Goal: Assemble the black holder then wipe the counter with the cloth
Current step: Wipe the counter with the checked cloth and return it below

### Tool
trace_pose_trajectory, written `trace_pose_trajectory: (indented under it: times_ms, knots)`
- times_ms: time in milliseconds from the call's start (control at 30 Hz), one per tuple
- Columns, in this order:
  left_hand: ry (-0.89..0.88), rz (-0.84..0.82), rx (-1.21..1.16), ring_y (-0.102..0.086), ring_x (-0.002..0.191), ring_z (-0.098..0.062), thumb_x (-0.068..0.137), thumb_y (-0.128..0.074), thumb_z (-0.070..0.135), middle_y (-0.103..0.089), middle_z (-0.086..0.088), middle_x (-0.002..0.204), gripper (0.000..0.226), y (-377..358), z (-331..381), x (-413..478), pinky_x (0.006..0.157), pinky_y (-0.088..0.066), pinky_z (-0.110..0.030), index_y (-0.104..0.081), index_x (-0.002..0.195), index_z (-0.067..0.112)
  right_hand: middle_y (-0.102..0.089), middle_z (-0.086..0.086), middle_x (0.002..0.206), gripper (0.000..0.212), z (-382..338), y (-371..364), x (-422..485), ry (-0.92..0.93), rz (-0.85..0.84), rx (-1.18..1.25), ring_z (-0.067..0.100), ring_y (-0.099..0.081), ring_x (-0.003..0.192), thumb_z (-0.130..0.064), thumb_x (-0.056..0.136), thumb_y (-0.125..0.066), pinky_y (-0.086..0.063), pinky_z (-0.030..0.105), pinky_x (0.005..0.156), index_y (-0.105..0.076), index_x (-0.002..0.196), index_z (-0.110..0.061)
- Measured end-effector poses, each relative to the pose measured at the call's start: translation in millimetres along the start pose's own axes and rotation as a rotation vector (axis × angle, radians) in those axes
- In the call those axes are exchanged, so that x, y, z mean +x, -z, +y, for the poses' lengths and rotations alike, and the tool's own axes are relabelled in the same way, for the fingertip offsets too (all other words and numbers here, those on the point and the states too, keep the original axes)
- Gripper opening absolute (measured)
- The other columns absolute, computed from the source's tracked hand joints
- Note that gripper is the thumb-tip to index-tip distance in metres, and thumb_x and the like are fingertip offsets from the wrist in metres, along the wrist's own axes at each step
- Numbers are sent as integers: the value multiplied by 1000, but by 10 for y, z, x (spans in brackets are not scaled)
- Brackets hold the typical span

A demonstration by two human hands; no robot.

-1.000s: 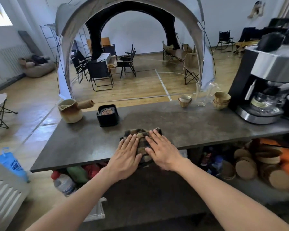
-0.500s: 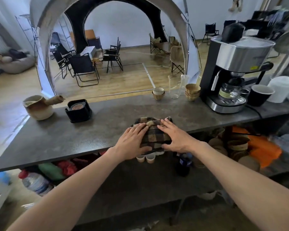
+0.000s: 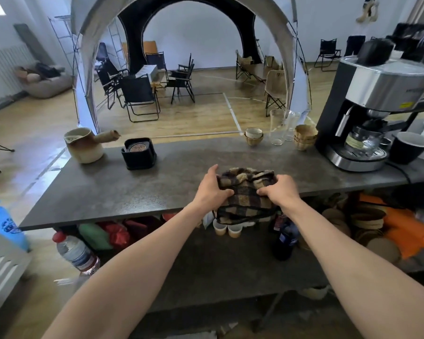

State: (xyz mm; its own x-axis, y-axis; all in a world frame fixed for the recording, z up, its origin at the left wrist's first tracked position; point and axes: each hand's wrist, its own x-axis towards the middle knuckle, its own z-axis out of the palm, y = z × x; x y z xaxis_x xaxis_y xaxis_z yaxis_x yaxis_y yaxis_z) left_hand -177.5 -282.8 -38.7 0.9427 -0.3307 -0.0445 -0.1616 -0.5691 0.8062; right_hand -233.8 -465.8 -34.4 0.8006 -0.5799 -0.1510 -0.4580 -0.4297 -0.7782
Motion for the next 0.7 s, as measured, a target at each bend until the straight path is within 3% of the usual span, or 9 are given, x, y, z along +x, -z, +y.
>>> trace_pose_trajectory:
  times_ms: [100, 167, 267, 400, 533, 633, 700]
  knots:
    - [-15, 7, 14, -46, 130, -26, 73, -83, 16, -48, -10, 140, 95, 78, -42, -48, 108, -41, -38, -28, 151, 13, -71, 6, 89, 26, 53, 10, -184, -28, -82, 153, 17, -65, 76, -14, 68, -86, -54, 33, 73, -64, 80, -17]
    - [-12, -42, 48, -54, 122, -24, 66, -88, 15, -59, -8, 129, 85, 189, -92, -105, 100, -47, -34, -47, 141, 10, -73, 6, 89, 24, 106, -41, -307, -41, -122, 190, 18, -68, 78, -13, 68, -86, -58, 37, 77, -67, 81, -19]
    - [-91, -70, 150, -66, 100, -19, 62, -88, 12, -73, -2, 101, 57, 352, -253, -315, 81, -50, -25, -70, 116, 14, -75, 1, 93, 31, 150, -190, -541, -11, -211, 184, 18, -69, 88, -16, 70, -85, -56, 35, 78, -72, 98, -19]
    - [-143, -62, 136, -67, 87, -11, 65, -87, 16, -72, 6, 89, 41, 660, -616, -689, 77, -52, -25, -72, 104, 18, -74, -1, 106, 41, 214, -427, -868, 34, -374, 317, 16, -67, 103, -16, 77, -81, -52, 39, 96, -69, 116, -20]
    - [-3, -172, -220, -64, 75, -1, 71, -86, 11, -70, 8, 80, 36, 995, -1127, -1011, 72, -49, -15, -69, 102, 12, -73, 0, 114, 44, 335, -799, -1013, 5, -575, 462, 18, -66, 112, -20, 78, -80, -45, 44, 105, -67, 119, -21]
    - [235, -254, -552, -69, 95, -15, 84, -73, 9, -74, -5, 98, 28, 993, -1592, -1132, 87, -53, -29, -67, 111, 9, -73, 3, 115, 38, 421, -1240, -1086, -89, -693, 523, 21, -66, 111, -15, 84, -73, -49, 46, 99, -65, 121, -18]
    - [399, -206, -668, -67, 106, -23, 91, -65, 9, -73, -10, 109, 25, 878, -1930, -1113, 91, -54, -37, -66, 116, 10, -73, 4, 113, 35, 500, -1566, -1109, -156, -659, 517, 21, -68, 106, -14, 87, -71, -54, 45, 93, -64, 121, -19]
